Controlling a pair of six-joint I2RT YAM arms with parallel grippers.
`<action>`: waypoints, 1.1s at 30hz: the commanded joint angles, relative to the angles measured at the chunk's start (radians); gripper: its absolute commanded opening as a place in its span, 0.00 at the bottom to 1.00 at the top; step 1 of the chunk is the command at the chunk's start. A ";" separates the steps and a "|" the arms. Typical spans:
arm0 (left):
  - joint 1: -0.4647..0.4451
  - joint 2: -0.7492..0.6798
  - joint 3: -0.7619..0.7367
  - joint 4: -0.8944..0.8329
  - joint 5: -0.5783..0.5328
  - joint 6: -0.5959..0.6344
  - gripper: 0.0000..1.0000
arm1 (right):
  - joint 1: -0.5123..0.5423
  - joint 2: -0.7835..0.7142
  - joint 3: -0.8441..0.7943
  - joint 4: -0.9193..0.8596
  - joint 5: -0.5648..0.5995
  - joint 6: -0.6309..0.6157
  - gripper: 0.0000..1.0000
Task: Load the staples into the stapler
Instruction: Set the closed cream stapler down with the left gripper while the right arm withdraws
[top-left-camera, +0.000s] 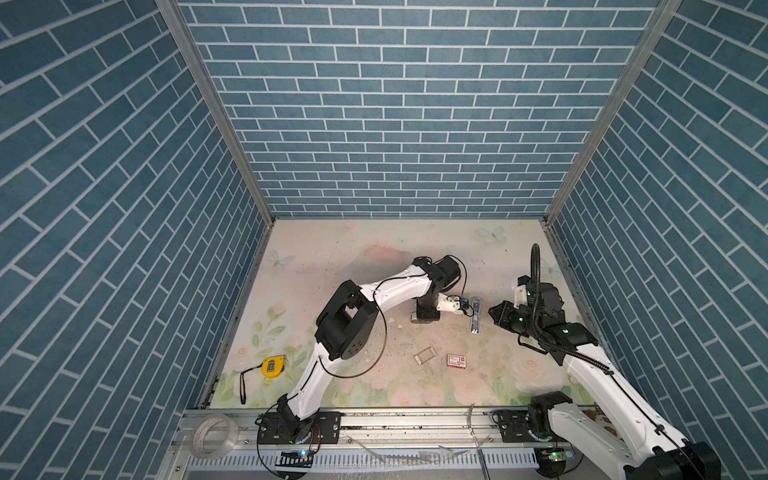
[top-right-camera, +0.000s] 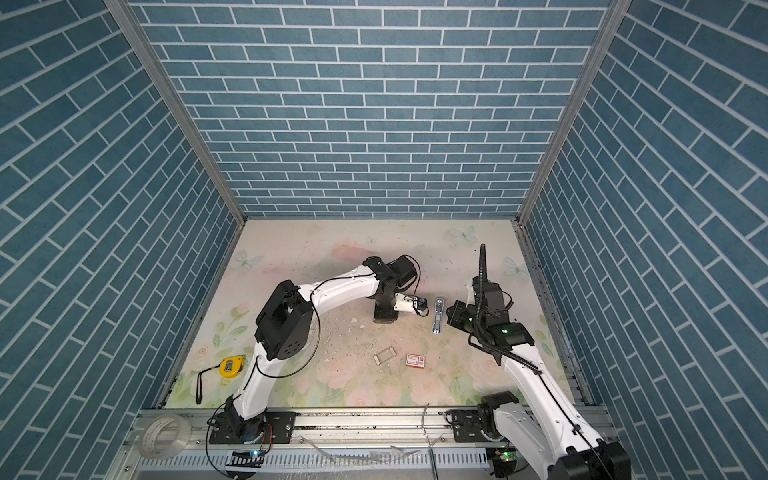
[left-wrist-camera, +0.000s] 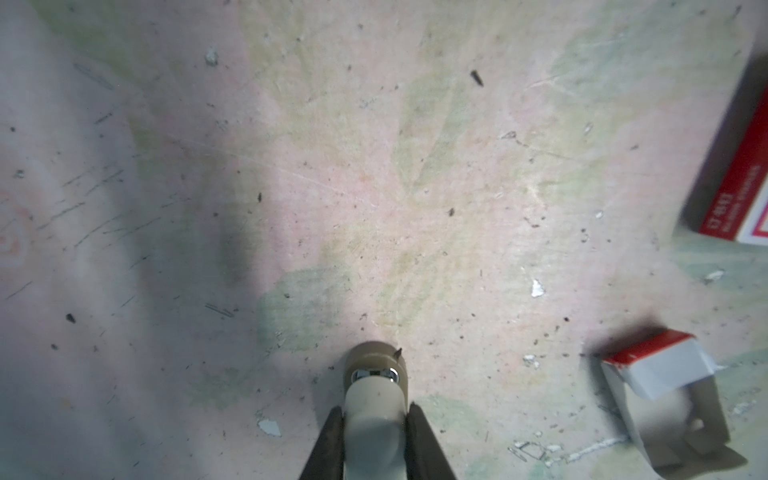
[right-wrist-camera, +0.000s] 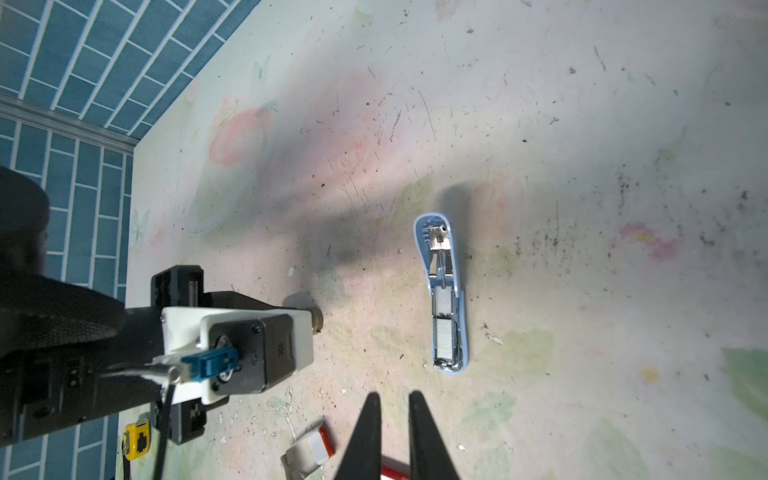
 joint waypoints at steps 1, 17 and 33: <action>-0.004 0.050 -0.059 -0.009 -0.029 -0.007 0.03 | -0.004 -0.012 0.001 -0.032 0.031 -0.019 0.15; 0.005 -0.117 -0.117 0.045 -0.040 -0.021 0.11 | -0.005 -0.008 -0.014 -0.026 0.036 -0.019 0.16; 0.010 -0.117 -0.132 0.065 -0.040 -0.024 0.27 | -0.004 -0.016 -0.036 -0.024 0.034 -0.014 0.17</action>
